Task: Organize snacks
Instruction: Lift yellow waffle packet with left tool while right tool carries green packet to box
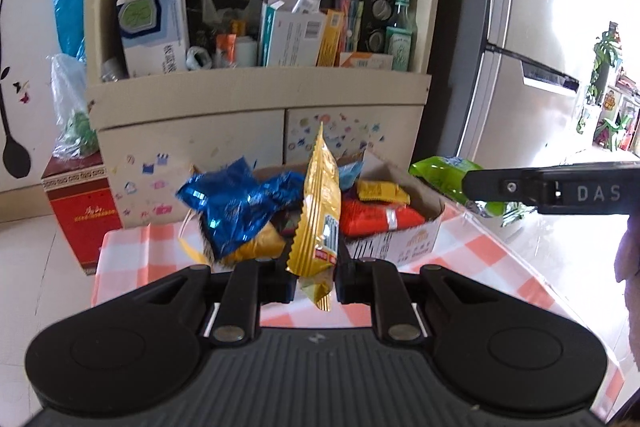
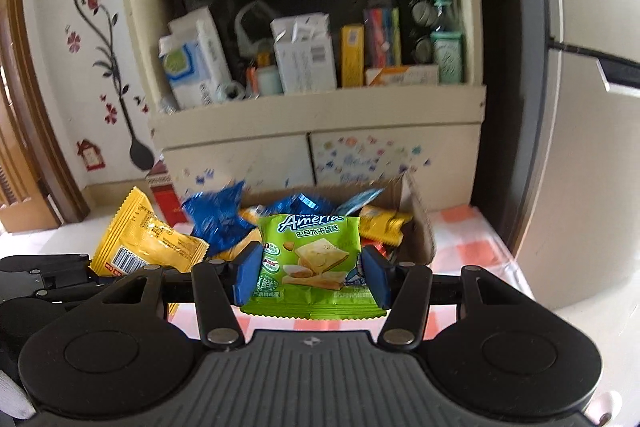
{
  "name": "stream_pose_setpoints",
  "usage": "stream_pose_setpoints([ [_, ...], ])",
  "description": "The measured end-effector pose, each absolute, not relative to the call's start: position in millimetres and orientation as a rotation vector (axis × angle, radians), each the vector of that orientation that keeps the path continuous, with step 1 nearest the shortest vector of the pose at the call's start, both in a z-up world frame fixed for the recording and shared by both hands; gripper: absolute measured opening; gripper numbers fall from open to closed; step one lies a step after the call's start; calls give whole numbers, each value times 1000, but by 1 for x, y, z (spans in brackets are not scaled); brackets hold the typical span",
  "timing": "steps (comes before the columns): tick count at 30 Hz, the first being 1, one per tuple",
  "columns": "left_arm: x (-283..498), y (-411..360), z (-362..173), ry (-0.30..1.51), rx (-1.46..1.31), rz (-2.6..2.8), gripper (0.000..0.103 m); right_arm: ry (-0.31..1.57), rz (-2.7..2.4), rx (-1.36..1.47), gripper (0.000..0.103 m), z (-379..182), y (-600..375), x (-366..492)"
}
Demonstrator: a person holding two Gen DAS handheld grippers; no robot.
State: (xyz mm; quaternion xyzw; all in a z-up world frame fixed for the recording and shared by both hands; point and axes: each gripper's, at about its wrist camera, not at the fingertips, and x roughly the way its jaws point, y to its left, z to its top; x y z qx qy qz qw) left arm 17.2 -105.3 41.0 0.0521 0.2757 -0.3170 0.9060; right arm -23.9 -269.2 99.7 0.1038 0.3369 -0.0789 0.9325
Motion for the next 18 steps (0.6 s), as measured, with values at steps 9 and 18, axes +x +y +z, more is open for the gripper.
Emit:
stream_pose_setpoints([
  [9,53,-130,51,542,111,-686,16,650,-217,229,60,102,-299,-1],
  [18,100,-157,32,598,122,-694,16,721,-232,258,58,79,-317,35],
])
